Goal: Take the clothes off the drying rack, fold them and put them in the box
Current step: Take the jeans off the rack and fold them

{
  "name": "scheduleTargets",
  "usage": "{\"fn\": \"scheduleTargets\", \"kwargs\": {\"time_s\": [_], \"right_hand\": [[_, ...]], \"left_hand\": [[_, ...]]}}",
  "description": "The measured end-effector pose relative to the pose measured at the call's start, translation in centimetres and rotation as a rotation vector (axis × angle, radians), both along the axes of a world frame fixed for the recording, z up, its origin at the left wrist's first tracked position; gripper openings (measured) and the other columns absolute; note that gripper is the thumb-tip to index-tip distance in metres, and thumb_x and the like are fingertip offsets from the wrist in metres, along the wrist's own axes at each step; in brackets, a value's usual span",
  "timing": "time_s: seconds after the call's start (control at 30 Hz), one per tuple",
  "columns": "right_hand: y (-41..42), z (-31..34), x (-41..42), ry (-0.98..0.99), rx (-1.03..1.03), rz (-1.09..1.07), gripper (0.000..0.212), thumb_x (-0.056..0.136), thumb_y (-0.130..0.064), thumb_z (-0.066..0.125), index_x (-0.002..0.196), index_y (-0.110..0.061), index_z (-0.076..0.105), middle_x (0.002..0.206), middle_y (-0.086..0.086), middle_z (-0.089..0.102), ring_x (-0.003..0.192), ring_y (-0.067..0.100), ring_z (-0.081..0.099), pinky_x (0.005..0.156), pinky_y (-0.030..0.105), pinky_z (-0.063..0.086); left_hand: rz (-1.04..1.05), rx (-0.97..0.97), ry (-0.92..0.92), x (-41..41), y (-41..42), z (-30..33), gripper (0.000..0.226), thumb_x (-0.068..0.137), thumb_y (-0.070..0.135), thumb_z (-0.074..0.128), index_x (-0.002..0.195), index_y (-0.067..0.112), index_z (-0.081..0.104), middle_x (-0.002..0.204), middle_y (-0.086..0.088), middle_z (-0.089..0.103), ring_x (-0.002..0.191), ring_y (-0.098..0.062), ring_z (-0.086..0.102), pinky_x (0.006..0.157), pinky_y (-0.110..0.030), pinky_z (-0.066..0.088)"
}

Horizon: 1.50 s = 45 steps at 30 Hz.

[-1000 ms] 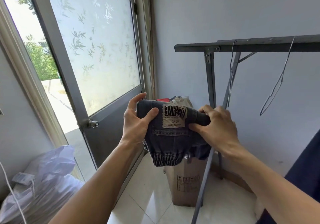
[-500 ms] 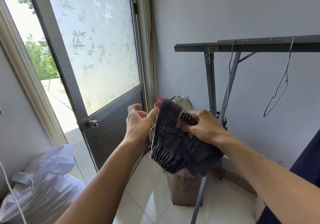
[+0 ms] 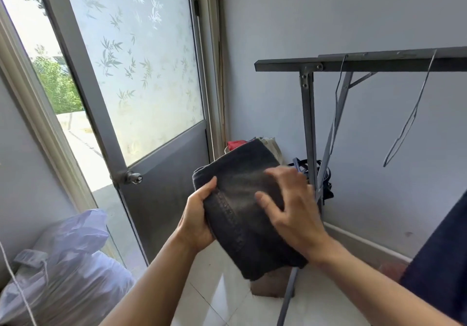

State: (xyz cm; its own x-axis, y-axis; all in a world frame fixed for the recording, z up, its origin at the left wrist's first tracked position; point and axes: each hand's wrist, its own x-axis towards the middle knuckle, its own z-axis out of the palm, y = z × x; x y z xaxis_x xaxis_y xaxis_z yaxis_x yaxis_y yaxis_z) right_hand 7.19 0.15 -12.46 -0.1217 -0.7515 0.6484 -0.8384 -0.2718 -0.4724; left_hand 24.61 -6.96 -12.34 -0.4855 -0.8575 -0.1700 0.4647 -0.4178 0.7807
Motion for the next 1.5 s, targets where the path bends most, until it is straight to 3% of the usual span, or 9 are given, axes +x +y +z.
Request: {"fn": "scheduleTargets", "kwargs": {"time_s": [0.1, 0.2, 0.27, 0.47, 0.67, 0.87, 1.1, 1.4, 1.5], "right_hand": [[-0.4, 2.0, -2.6, -0.496, 0.384, 0.104, 0.099, 0.067, -0.072, 0.068, 0.147, -0.028, 0.029, 0.141, -0.009, 0.042, 0.118, 0.005, 0.050, 0.102, 0.031, 0.043], [0.0, 2.5, -3.6, -0.931, 0.747, 0.460, 0.066, 0.072, -0.050, 0.076, 0.127, -0.019, 0.056, 0.122, 0.005, 0.068, 0.105, 0.022, 0.068, 0.097, 0.043, 0.052], [-0.2, 1.1, -3.6, -1.031, 0.781, 0.528, 0.050, 0.068, -0.042, 0.077, 0.106, -0.012, 0.065, 0.105, 0.013, 0.073, 0.098, 0.030, 0.069, 0.094, 0.046, 0.053], [-2.8, -3.4, -3.2, -1.307, 0.629, 0.505, 0.038, 0.078, -0.020, 0.073, 0.112, -0.006, 0.063, 0.099, 0.017, 0.068, 0.084, 0.029, 0.067, 0.076, 0.038, 0.057], [-6.6, -6.8, -1.2, -1.261, 0.459, 0.155, 0.034, 0.087, -0.014, 0.069, 0.114, 0.002, 0.057, 0.099, 0.012, 0.069, 0.083, 0.023, 0.068, 0.072, 0.034, 0.058], [-10.1, -11.4, 1.2, -1.149, 0.566, -0.001, 0.045, 0.074, -0.017, 0.083, 0.111, -0.014, 0.057, 0.101, 0.007, 0.072, 0.091, 0.021, 0.071, 0.081, 0.041, 0.059], [-12.3, -17.5, -1.1, -1.375, 0.589, -0.052, 0.042, 0.077, -0.007, 0.078, 0.114, -0.008, 0.059, 0.105, 0.015, 0.072, 0.091, 0.031, 0.072, 0.079, 0.045, 0.059], [-14.3, -30.4, -3.6, -1.437, 0.845, -0.102, 0.026, 0.092, -0.014, 0.060, 0.114, 0.001, 0.059, 0.101, 0.018, 0.069, 0.085, 0.031, 0.068, 0.065, 0.033, 0.057], [-13.7, -35.4, -4.7, -1.448, 0.920, -0.129, 0.016, 0.090, -0.006, 0.051, 0.104, -0.004, 0.057, 0.093, 0.017, 0.060, 0.077, 0.027, 0.061, 0.059, 0.030, 0.053]], "left_hand": [[-0.001, 0.006, 0.071, 0.7, -0.3, 0.2, 0.046, 0.082, 0.038, 0.055, 0.095, -0.001, 0.076, 0.102, -0.020, 0.073, 0.084, -0.032, 0.073, 0.075, -0.043, 0.061], [-0.021, 0.016, 0.113, 0.7, -0.6, -0.3, 0.045, 0.081, 0.038, 0.054, 0.084, 0.001, 0.079, 0.092, -0.017, 0.074, 0.077, -0.030, 0.073, 0.069, -0.041, 0.062], [-0.022, 0.025, 0.102, 0.7, -1.1, -0.8, 0.043, 0.081, 0.039, 0.055, 0.081, 0.003, 0.079, 0.088, -0.015, 0.073, 0.075, -0.028, 0.072, 0.070, -0.039, 0.062], [-0.054, 0.073, -0.129, 1.0, -4.4, -3.1, 0.050, 0.091, 0.052, 0.055, 0.107, 0.007, 0.069, 0.096, -0.014, 0.073, 0.083, -0.027, 0.071, 0.084, -0.041, 0.054], [0.016, -0.101, -0.646, 0.5, -5.1, -8.5, 0.123, 0.047, 0.064, 0.087, 0.148, 0.027, 0.027, 0.138, 0.000, 0.053, 0.115, -0.020, 0.059, 0.092, -0.036, 0.051], [0.283, -0.423, -1.141, -0.5, -6.4, -12.3, 0.130, 0.051, 0.056, 0.089, 0.149, 0.037, 0.006, 0.146, 0.002, 0.038, 0.127, -0.022, 0.051, 0.102, -0.043, 0.044], [0.043, -0.432, -0.719, 1.3, -9.4, -19.2, 0.119, 0.060, 0.025, 0.093, 0.144, 0.061, 0.017, 0.144, 0.010, 0.042, 0.129, -0.006, 0.049, 0.106, -0.034, 0.046], [-0.181, -0.356, -0.927, 0.1, -10.2, -32.1, 0.107, 0.067, 0.024, 0.089, 0.148, 0.050, 0.025, 0.139, 0.009, 0.032, 0.130, -0.002, 0.035, 0.106, -0.009, 0.027], [-0.204, -0.324, -0.931, -0.3, -9.6, -36.8, 0.100, 0.070, 0.023, 0.087, 0.148, 0.046, 0.028, 0.143, 0.011, 0.034, 0.132, -0.001, 0.035, 0.113, -0.017, 0.027]]}}
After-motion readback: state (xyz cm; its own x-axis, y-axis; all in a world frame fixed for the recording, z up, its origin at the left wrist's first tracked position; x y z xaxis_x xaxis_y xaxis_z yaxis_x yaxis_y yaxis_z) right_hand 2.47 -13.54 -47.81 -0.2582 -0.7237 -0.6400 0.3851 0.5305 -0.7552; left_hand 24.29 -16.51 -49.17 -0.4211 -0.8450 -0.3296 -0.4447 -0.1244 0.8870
